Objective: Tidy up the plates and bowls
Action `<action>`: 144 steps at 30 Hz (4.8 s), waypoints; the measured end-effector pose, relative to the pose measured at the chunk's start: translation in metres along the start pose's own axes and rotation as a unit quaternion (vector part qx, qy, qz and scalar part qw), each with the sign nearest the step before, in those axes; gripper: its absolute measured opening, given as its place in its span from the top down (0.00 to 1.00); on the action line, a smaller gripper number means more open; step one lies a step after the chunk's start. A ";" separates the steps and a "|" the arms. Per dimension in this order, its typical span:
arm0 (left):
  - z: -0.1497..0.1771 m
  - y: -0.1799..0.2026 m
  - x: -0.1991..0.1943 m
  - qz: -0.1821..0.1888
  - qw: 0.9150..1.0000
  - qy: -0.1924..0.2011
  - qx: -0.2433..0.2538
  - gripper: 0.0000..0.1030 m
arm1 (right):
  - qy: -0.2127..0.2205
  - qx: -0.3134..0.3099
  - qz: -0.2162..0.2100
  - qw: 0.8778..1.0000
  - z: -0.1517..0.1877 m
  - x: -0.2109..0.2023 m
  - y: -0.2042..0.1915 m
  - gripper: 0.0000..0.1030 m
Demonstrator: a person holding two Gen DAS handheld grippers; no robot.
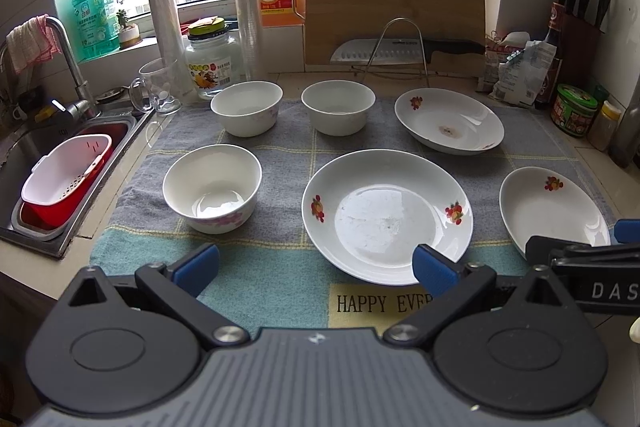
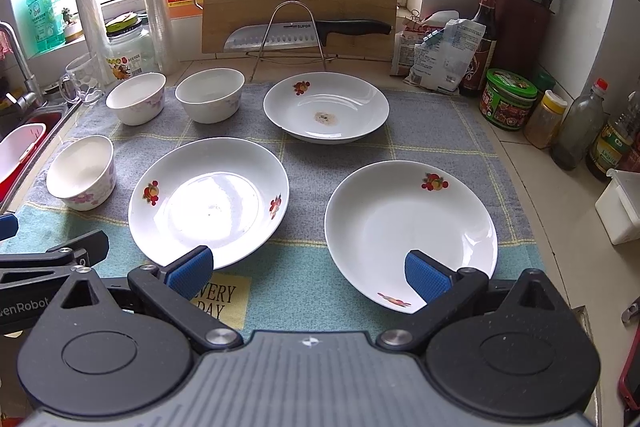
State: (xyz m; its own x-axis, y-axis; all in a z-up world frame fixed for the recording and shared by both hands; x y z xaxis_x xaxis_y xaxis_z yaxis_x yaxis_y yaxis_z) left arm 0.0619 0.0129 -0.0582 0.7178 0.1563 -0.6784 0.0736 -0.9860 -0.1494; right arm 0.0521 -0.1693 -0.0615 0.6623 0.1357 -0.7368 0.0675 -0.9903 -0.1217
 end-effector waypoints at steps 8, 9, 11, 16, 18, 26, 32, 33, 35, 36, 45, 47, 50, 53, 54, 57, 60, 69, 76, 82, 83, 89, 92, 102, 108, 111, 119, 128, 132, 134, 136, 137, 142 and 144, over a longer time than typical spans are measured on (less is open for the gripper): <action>-0.001 0.000 -0.001 0.000 1.000 0.001 -0.001 0.01 | 0.003 0.000 -0.001 1.000 -0.001 -0.002 0.000 0.00; -0.001 0.000 -0.002 0.000 1.000 0.001 -0.001 0.01 | 0.003 0.000 -0.001 1.000 -0.001 -0.003 0.001 0.00; -0.002 0.000 -0.002 0.000 1.000 0.001 -0.002 0.01 | 0.003 0.000 -0.001 1.000 -0.001 -0.002 0.000 0.00; -0.002 0.000 -0.002 0.001 1.000 0.001 -0.001 0.01 | 0.003 -0.001 -0.001 1.000 -0.001 -0.003 0.000 0.00; -0.001 0.000 -0.002 0.001 1.000 0.002 -0.001 0.01 | 0.003 -0.001 -0.001 1.000 -0.001 -0.003 0.000 0.00; -0.002 -0.001 -0.002 0.000 1.000 0.003 -0.001 0.01 | 0.005 0.000 -0.001 1.000 -0.002 -0.003 -0.001 0.00; -0.002 -0.001 -0.003 -0.001 1.000 0.003 -0.001 0.01 | 0.006 -0.001 -0.002 1.000 -0.003 -0.004 -0.001 0.00; -0.003 -0.001 -0.003 -0.001 1.000 0.003 -0.002 0.01 | 0.006 -0.001 -0.002 1.000 -0.003 -0.004 -0.001 0.00; -0.002 -0.001 -0.003 -0.001 1.000 0.003 -0.001 0.01 | 0.007 -0.001 -0.002 1.000 -0.003 -0.004 -0.001 0.00; -0.002 -0.001 -0.003 -0.001 1.000 0.003 -0.001 0.01 | 0.006 -0.001 -0.002 1.000 -0.003 -0.004 -0.001 0.00; -0.003 0.000 -0.003 0.000 1.000 0.004 -0.001 0.01 | 0.011 -0.003 -0.003 1.000 -0.003 -0.004 -0.002 0.00; -0.003 0.002 -0.003 0.001 1.000 0.006 -0.002 0.01 | 0.012 -0.003 -0.005 1.000 -0.003 -0.004 0.000 0.00; -0.003 0.003 -0.004 0.001 1.000 0.006 -0.001 0.01 | 0.014 -0.004 -0.007 1.000 -0.003 -0.005 0.001 0.00; -0.003 0.006 -0.005 0.003 1.000 0.009 -0.002 0.01 | 0.019 -0.006 -0.013 1.000 -0.002 -0.006 0.003 0.00; -0.003 0.008 -0.006 0.005 1.000 0.012 -0.002 0.01 | 0.023 -0.007 -0.016 1.000 -0.003 -0.007 0.003 0.00; -0.004 0.012 -0.008 0.007 1.000 0.018 -0.002 0.01 | 0.036 -0.009 -0.025 0.999 -0.003 -0.011 0.006 0.00; -0.005 0.015 -0.011 0.011 1.000 0.026 -0.002 0.01 | 0.047 -0.014 -0.031 0.998 -0.005 -0.014 0.011 0.00; -0.004 0.030 -0.014 0.018 0.999 0.035 0.003 0.01 | 0.062 -0.023 -0.039 0.997 -0.001 -0.018 0.038 0.00; 0.001 0.046 -0.016 0.028 0.998 0.050 0.005 0.01 | 0.057 -0.026 -0.038 0.997 0.016 -0.009 0.074 0.00; 0.006 0.064 -0.017 0.038 0.998 0.053 0.015 0.01 | 0.042 -0.037 -0.035 0.998 0.034 0.003 0.101 0.00; 0.006 0.067 -0.016 0.039 0.998 0.053 0.016 0.01 | 0.040 -0.040 -0.036 0.998 0.038 0.005 0.107 0.00; 0.007 0.081 -0.015 0.039 0.998 0.051 0.021 0.01 | 0.014 -0.052 -0.047 0.997 0.058 0.024 0.125 0.00; 0.009 0.088 -0.014 0.038 0.998 0.047 0.020 0.01 | 0.003 -0.057 -0.049 0.997 0.066 0.035 0.132 0.00; 0.015 0.098 -0.015 0.023 0.999 0.037 0.013 0.01 | -0.014 -0.075 -0.077 0.994 0.076 0.065 0.149 0.00; 0.014 0.100 -0.012 0.011 0.999 0.030 0.013 0.01 | -0.012 -0.102 -0.078 0.992 0.075 0.073 0.151 0.00; 0.012 0.103 -0.011 0.009 0.999 0.028 0.018 0.01 | -0.011 -0.109 -0.086 0.990 0.072 0.076 0.150 0.00; 0.005 0.117 -0.001 0.023 0.999 0.023 0.042 0.01 | -0.005 -0.132 -0.107 0.985 0.065 0.082 0.146 0.00; -0.020 0.163 0.026 0.109 0.990 0.025 0.086 0.01 | 0.002 -0.142 -0.120 0.983 0.064 0.084 0.148 0.00; -0.030 0.190 0.048 0.156 0.982 0.003 0.108 0.01 | 0.007 -0.142 -0.120 0.983 0.064 0.083 0.148 0.00; -0.034 0.203 0.059 0.175 0.977 -0.009 0.121 0.01 | 0.013 -0.142 -0.120 0.983 0.066 0.082 0.147 0.00; -0.036 0.215 0.071 0.190 0.972 -0.023 0.137 0.01 | 0.015 -0.139 -0.118 0.983 0.067 0.081 0.148 0.00; -0.037 0.221 0.076 0.197 0.969 -0.028 0.146 0.01 | 0.017 -0.139 -0.118 0.983 0.067 0.080 0.148 0.00; -0.035 0.247 0.102 0.228 0.954 -0.062 0.185 0.01 | 0.022 -0.139 -0.118 0.983 0.068 0.079 0.147 0.00; -0.032 0.256 0.110 0.244 0.946 -0.080 0.199 0.01 | 0.021 -0.138 -0.117 0.983 0.068 0.079 0.147 0.00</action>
State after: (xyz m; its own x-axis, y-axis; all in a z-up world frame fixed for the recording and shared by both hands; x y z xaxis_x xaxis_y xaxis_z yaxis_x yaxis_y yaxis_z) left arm 0.1824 -0.2244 -0.1480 0.4829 -0.2734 -0.8319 -0.5287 -0.8484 -0.0281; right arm 0.0638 -0.3017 -0.1826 0.6338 0.3653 -0.6819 0.4180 -0.9034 -0.0954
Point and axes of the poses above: each gripper's, at about its wrist camera, not at the fingertips, and x roughly the way its jaws point, y to its right, z to its underside, the point moved 9 cm from there along x, roughly the way its jaws point, and after that the axes turned 9 degrees about -z, right-handed, at the moved point
